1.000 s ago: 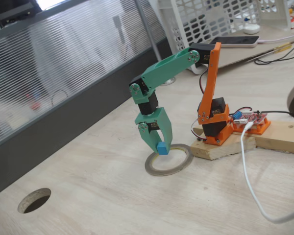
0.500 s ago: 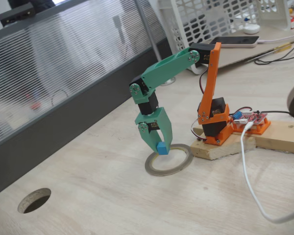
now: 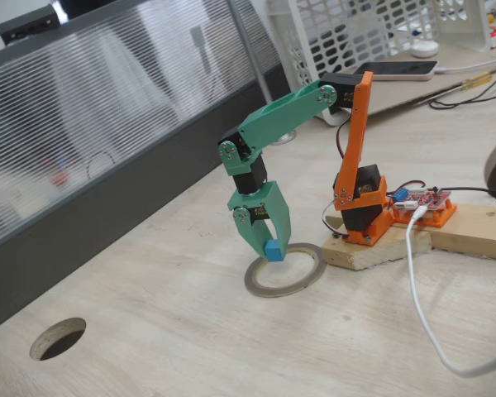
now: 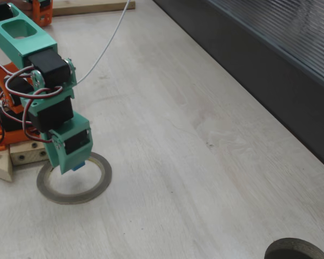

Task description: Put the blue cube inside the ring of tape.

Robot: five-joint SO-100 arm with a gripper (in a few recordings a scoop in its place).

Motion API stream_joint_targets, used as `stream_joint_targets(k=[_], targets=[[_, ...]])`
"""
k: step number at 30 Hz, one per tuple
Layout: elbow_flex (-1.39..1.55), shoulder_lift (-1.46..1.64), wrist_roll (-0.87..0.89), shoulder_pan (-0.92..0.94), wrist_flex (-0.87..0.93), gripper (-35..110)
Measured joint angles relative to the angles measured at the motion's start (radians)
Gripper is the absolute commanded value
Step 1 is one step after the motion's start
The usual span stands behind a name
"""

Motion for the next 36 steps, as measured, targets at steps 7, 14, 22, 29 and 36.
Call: stream_joint_targets(k=[7, 14, 22, 29, 36], targets=[[0.0, 0.0, 0.0, 0.0, 0.0, 5], [0.0, 0.0, 0.0, 0.0, 0.0, 16], [0.0, 0.0, 0.0, 0.0, 0.002, 48], [0.067, 0.0, 0.0, 0.0, 0.003, 55], [0.072, 0.0, 0.0, 0.0, -0.002, 55]])
